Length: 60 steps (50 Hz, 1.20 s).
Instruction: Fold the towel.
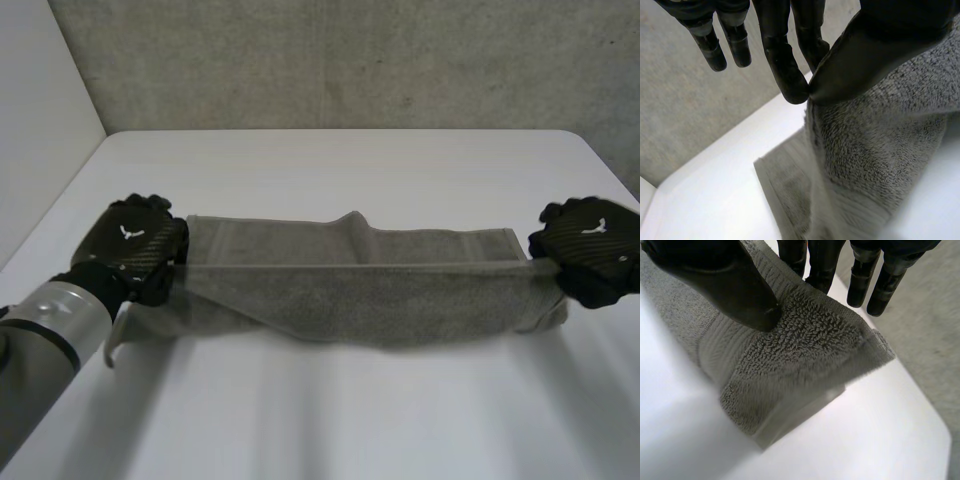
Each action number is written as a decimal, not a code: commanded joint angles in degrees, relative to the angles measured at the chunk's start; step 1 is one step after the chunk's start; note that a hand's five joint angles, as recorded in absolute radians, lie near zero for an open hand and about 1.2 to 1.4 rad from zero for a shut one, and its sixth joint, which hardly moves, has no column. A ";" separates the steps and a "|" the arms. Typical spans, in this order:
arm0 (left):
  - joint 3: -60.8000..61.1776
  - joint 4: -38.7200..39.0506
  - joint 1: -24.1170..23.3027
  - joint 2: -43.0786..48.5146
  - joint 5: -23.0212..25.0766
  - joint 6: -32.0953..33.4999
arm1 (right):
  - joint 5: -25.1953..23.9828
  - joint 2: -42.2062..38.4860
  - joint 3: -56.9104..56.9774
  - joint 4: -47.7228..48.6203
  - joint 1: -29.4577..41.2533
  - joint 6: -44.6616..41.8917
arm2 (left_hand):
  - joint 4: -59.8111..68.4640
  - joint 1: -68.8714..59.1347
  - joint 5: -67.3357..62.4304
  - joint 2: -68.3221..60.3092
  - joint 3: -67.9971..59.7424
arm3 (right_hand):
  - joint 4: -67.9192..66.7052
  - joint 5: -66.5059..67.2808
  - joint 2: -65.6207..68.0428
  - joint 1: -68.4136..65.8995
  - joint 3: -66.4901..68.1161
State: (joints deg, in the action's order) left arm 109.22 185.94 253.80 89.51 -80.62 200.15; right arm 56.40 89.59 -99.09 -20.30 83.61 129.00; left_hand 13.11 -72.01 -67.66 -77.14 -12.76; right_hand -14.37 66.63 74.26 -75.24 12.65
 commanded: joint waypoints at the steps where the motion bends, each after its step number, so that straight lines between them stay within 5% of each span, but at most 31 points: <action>1: -0.50 -2.07 0.81 -7.05 3.10 -0.11 | -4.10 6.20 0.30 -2.37 -3.19 0.47 | -3.11 -7.99 -2.34 -2.86 2.76 | 4.37 3.37 5.74 -4.76 -2.65; 13: -0.68 -2.17 1.78 -7.51 4.42 -0.99 | -3.57 7.00 0.13 -2.72 -3.90 0.03 | -3.11 -7.99 -2.34 -2.86 2.76 | 4.37 3.37 5.74 -4.76 -2.65; 27: -10.17 -0.41 1.34 12.27 4.33 -0.55 | -1.90 -10.58 9.62 -0.61 2.52 -0.24 | -3.11 -7.99 -2.34 -2.86 2.76 | 4.37 3.37 5.74 -4.76 -2.65; 42: -31.77 1.35 -0.76 35.63 3.98 -0.46 | 9.25 -28.31 21.48 18.35 11.74 0.55 | -3.11 -7.99 -2.34 -2.86 2.76 | 4.37 3.37 5.74 -4.76 -2.65; 60: -41.45 13.57 -2.35 45.93 3.63 -0.46 | 15.05 -42.56 31.41 28.38 13.24 0.55 | -3.11 -7.99 -2.34 -2.86 2.76 | 4.37 3.37 5.74 -4.76 -2.65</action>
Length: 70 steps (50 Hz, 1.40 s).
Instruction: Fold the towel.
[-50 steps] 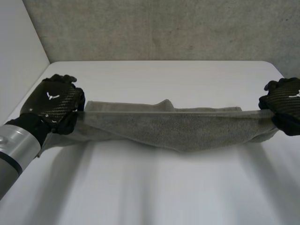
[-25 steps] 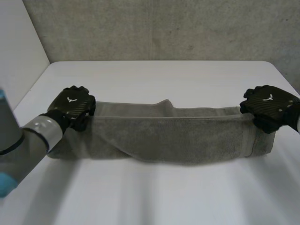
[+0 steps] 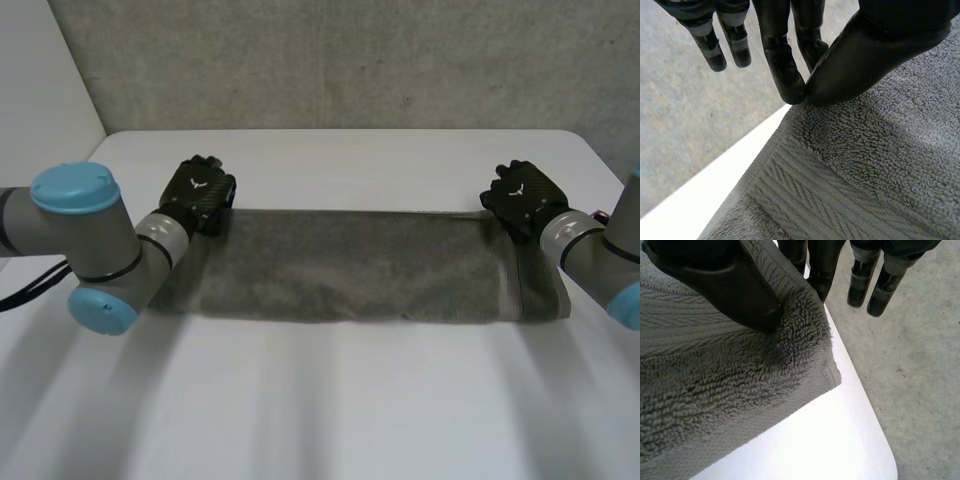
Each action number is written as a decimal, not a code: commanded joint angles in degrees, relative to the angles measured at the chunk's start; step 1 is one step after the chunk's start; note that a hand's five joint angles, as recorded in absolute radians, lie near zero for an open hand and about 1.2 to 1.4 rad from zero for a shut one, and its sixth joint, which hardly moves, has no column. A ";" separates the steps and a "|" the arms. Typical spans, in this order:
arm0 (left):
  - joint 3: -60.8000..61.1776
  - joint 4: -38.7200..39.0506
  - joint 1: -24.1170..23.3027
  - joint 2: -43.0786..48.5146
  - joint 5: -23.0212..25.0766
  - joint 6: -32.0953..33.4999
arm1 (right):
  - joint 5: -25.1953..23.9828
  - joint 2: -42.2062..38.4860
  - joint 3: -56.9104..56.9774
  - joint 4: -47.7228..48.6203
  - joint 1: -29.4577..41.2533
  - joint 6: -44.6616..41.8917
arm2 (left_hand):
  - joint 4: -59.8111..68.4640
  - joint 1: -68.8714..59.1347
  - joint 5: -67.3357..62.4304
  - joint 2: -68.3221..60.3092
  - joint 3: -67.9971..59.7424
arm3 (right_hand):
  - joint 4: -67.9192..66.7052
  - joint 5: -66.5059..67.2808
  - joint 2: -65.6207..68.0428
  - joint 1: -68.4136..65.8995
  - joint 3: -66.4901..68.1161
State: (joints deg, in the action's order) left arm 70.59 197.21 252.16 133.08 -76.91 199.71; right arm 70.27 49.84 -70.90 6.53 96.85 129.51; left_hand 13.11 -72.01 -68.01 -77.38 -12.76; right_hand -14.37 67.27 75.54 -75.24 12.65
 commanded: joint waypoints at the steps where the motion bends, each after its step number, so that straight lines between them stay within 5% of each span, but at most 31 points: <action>1: -3.78 2.13 -0.70 3.14 -0.08 -0.03 | 1.62 -3.51 3.83 2.25 0.01 0.12 | -3.11 -7.99 -1.99 -2.62 2.76 | 4.37 2.73 4.46 -4.76 -2.65; 17: -5.46 1.96 -1.14 6.40 -0.52 0.06 | 1.63 -7.48 6.56 3.04 0.71 0.04 | -3.11 -7.99 -1.99 -2.62 2.76 | 4.37 0.62 2.35 -2.65 -2.65; 18: -5.46 1.95 -1.14 6.40 -0.52 0.06 | 1.62 -7.30 6.13 3.57 1.06 0.04 | -3.11 -7.99 -1.99 -2.62 2.76 | 4.37 -29.37 -27.64 27.34 -2.65; 19: -5.20 1.95 -1.23 6.23 -0.52 0.06 | 1.62 -7.30 6.12 3.57 1.06 0.04 | -3.11 -3.68 2.32 1.69 2.76 | 4.37 -29.67 -27.94 27.64 -2.65; 20: -4.94 1.95 -1.32 6.05 -0.61 0.06 | 1.80 -7.21 5.77 4.44 1.23 0.04 | -3.11 23.34 29.34 28.71 2.76 | 4.37 -63.98 -62.25 61.95 -2.65; 21: -4.93 1.95 -1.32 6.05 -0.61 0.06 | 1.80 -7.21 5.77 4.45 1.24 0.04 | -3.11 23.61 29.61 28.98 2.76 | 4.37 -64.32 -62.60 62.29 -2.65; 22: -4.76 1.87 -1.40 5.70 -0.96 0.06 | 1.71 -6.78 5.07 5.41 1.41 0.12 | -3.11 40.93 46.93 46.30 2.76 | 4.37 -67.27 -65.54 65.24 -2.65; 26: -4.06 1.43 -2.02 4.04 -4.12 0.15 | 1.45 -3.80 1.74 10.67 1.59 0.65 | -3.11 53.19 59.18 58.56 2.76 | 4.37 -67.27 -65.54 65.24 -2.65; 40: 5.79 1.16 -2.28 -7.04 -7.20 -0.20 | 1.80 9.13 -7.68 19.31 1.32 11.55 | -3.11 56.08 62.07 61.45 2.76 | 4.37 -67.27 -65.54 65.24 -2.65; 51: 24.25 0.99 -2.02 -24.80 -7.03 -2.05 | 1.19 23.89 -20.32 -6.85 -2.10 12.08 | -3.11 56.08 62.07 61.45 2.76 | 4.37 -67.27 -65.54 65.24 -2.65; 57: 31.45 2.04 -2.11 -31.04 -7.03 -6.71 | 0.83 24.08 -24.46 -11.37 -3.86 11.29 | -3.11 56.08 62.07 61.45 2.76 | 4.37 -67.27 -65.54 65.24 -2.65; 70: 34.53 3.45 -2.20 -32.09 -7.03 -9.08 | -3.21 17.23 -29.30 2.07 -8.87 11.02 | -3.11 55.91 61.91 61.28 2.76 | 4.37 -54.07 -52.34 52.04 -2.65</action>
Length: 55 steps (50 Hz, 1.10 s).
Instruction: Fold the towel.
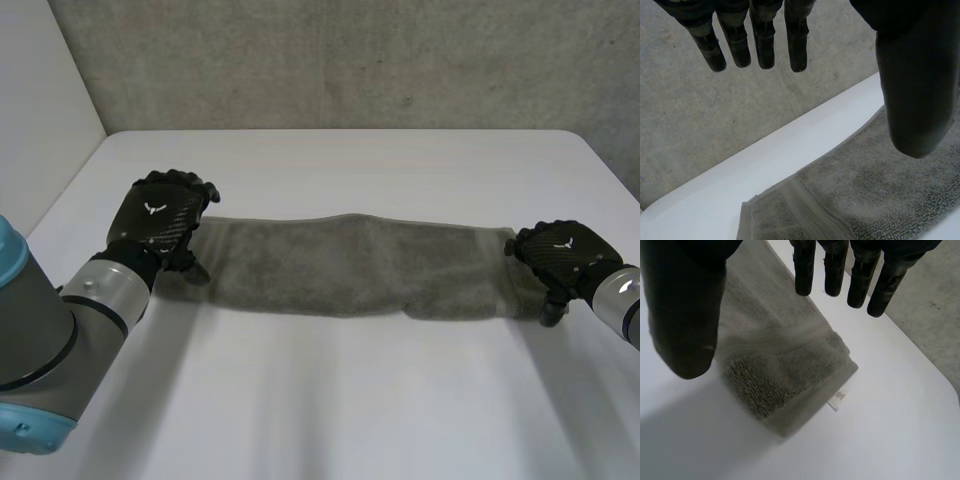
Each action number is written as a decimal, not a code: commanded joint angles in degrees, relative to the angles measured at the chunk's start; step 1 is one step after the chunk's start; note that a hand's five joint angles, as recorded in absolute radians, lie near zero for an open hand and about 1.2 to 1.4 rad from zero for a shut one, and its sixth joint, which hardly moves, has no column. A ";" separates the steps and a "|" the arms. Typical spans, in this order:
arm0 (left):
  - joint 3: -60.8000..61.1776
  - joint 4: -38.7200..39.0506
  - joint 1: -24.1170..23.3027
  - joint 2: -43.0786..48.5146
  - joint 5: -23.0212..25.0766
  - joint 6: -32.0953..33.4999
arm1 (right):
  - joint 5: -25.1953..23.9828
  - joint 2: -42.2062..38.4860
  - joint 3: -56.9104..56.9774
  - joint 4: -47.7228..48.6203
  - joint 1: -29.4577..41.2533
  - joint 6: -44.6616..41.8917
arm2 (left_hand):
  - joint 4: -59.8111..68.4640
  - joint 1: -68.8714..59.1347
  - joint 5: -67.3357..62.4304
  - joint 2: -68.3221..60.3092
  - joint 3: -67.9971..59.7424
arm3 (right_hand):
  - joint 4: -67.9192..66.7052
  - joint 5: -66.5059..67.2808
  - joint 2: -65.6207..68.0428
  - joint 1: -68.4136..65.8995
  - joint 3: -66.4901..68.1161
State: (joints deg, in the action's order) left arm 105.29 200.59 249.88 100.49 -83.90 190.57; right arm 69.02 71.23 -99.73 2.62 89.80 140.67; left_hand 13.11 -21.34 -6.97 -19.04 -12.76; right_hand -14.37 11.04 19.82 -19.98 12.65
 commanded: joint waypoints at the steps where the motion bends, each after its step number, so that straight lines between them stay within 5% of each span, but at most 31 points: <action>1: -0.17 0.06 0.08 0.50 -0.03 0.07 | -1.96 -4.17 -0.47 5.99 -1.82 -0.14 | -3.11 5.24 0.87 2.94 2.76 | 4.37 2.17 3.39 -3.23 -2.65; 11: 0.35 0.06 0.52 0.76 -0.03 0.07 | -1.70 -9.18 0.15 8.36 -2.08 -5.94 | -3.11 5.24 0.87 2.94 2.76 | 4.37 12.26 13.48 -13.32 -2.65; 20: 0.70 0.06 0.34 0.67 -0.12 0.07 | -1.96 -11.29 0.85 10.56 -2.17 -7.34 | -3.11 5.24 0.87 2.94 2.76 | 4.37 38.65 39.87 -39.71 -2.65; 27: 0.79 0.06 0.34 0.67 -0.21 0.07 | -1.96 -11.91 1.03 10.39 -3.13 -7.43 | -3.11 5.24 0.87 2.94 2.76 | 4.37 40.18 41.40 -41.24 -2.65; 32: 0.79 0.06 0.25 0.67 -0.30 0.07 | -2.05 -11.91 1.55 10.30 -3.66 -7.78 | -3.11 5.24 0.87 2.94 2.76 | 4.37 58.92 60.14 -59.98 -2.65; 46: 0.79 0.06 0.43 0.23 -0.56 -0.02 | -1.70 -5.59 8.84 9.68 -14.65 -14.90 | -3.11 5.24 0.87 2.94 2.76 | 4.37 58.96 60.18 -60.02 -2.65; 50: 0.79 0.06 0.43 -0.12 -0.56 -0.02 | -1.79 -2.68 10.78 9.77 -13.77 -14.46 | -3.11 5.24 0.87 2.94 2.76 | 4.37 58.96 60.18 -60.02 -2.65; 55: 0.79 0.06 0.34 -0.12 -0.65 -0.02 | -1.44 1.01 14.03 9.94 -1.33 -11.74 | -3.11 5.24 0.87 2.94 2.76 | 4.37 58.96 60.18 -60.02 -2.65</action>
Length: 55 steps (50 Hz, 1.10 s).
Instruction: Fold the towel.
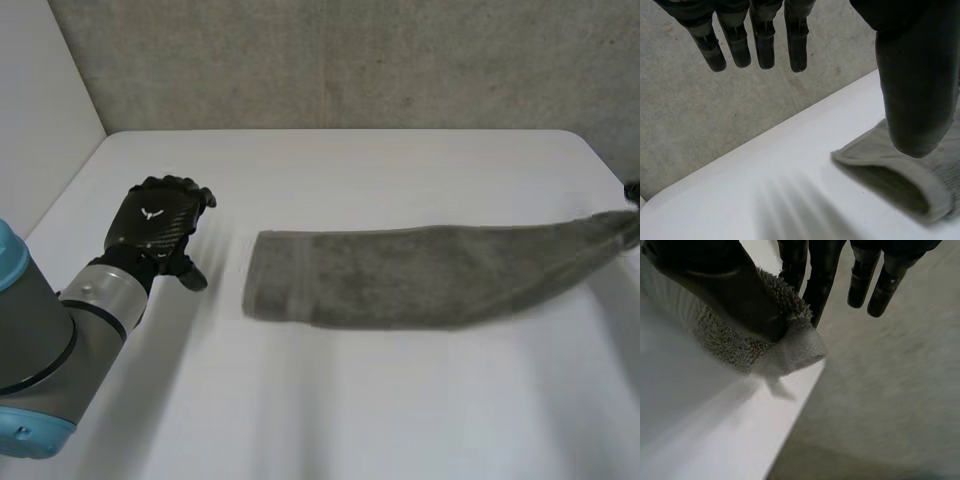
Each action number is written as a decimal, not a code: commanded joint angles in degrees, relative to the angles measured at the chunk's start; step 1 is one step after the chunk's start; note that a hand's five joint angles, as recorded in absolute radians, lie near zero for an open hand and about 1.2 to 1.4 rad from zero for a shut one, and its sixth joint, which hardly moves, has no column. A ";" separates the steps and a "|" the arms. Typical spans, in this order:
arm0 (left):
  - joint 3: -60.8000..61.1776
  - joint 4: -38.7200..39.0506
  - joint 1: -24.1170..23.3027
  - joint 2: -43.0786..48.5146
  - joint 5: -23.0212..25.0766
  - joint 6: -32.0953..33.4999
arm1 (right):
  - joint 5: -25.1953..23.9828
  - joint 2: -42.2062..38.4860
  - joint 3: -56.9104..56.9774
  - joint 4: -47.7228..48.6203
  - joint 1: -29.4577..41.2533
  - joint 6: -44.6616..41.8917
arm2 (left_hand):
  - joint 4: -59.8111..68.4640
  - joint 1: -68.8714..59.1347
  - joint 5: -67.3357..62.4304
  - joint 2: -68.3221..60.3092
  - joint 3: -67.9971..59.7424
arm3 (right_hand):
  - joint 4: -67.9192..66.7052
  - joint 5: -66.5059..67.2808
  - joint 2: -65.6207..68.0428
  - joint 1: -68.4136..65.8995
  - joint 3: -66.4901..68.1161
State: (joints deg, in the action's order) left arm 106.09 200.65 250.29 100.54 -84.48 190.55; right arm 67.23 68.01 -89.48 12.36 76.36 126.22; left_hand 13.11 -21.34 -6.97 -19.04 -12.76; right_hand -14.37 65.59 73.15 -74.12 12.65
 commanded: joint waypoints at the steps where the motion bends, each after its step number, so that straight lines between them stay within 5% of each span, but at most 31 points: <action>1: 0.00 0.00 -0.07 -0.16 -0.07 0.00 | 0.36 4.23 3.78 0.21 12.14 2.72 | -3.11 5.24 0.87 2.94 2.76 | 4.37 4.41 6.85 -5.88 -2.65; 9: 0.00 0.00 -0.07 -0.16 -0.15 -0.09 | 2.47 1.68 6.42 1.00 34.64 2.37 | -3.11 5.24 0.87 2.94 2.76 | 4.37 4.41 6.85 -5.88 -2.65; 14: 0.00 0.00 0.20 -0.69 -0.24 -0.09 | 6.15 -7.87 12.82 1.87 50.34 2.10 | -3.11 5.24 0.87 2.94 2.76 | 4.37 4.41 6.85 -5.88 -2.65; 24: 0.00 0.00 0.55 -1.40 -0.24 -0.09 | 8.00 -20.36 18.37 6.71 58.37 2.10 | -3.11 5.24 0.87 2.94 2.76 | 4.37 4.41 6.85 -5.88 -2.65; 25: 0.08 0.00 0.55 -1.40 -0.24 -0.09 | 8.00 -20.38 18.37 6.71 58.37 2.10 | -3.11 5.24 0.87 2.94 2.76 | 4.37 4.41 6.85 -5.88 -2.65; 27: 0.09 0.00 0.55 -1.40 -0.24 -0.09 | 7.92 -20.90 17.68 6.71 58.81 2.63 | -3.11 5.24 0.87 2.94 2.76 | 4.37 -61.42 -58.98 59.95 -2.65; 33: -0.09 0.35 0.64 -1.22 -0.24 -0.17 | 9.23 -17.30 15.03 6.71 57.32 4.83 | -3.11 5.24 0.87 2.94 2.76 | 4.37 -65.59 -63.15 64.12 -2.65; 45: -3.87 1.85 -0.77 -0.52 -0.33 -4.31 | 10.29 3.16 -3.75 5.75 43.36 20.02 | -3.11 5.24 0.87 2.94 2.76 | 4.37 -65.59 -63.15 64.12 -2.65; 55: -10.81 1.94 -9.46 5.36 -0.42 -9.93 | 10.73 5.20 -12.91 0.30 34.12 21.61 | -3.11 5.07 0.70 2.77 2.76 | 4.37 -65.59 -63.15 64.12 -2.65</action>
State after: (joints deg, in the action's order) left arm 99.09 202.55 246.34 101.71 -84.67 182.24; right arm 77.85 73.54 -98.60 16.22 114.70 147.97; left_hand 13.11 -21.34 -6.97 -19.04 -12.76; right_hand -14.37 3.52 14.20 -13.23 12.65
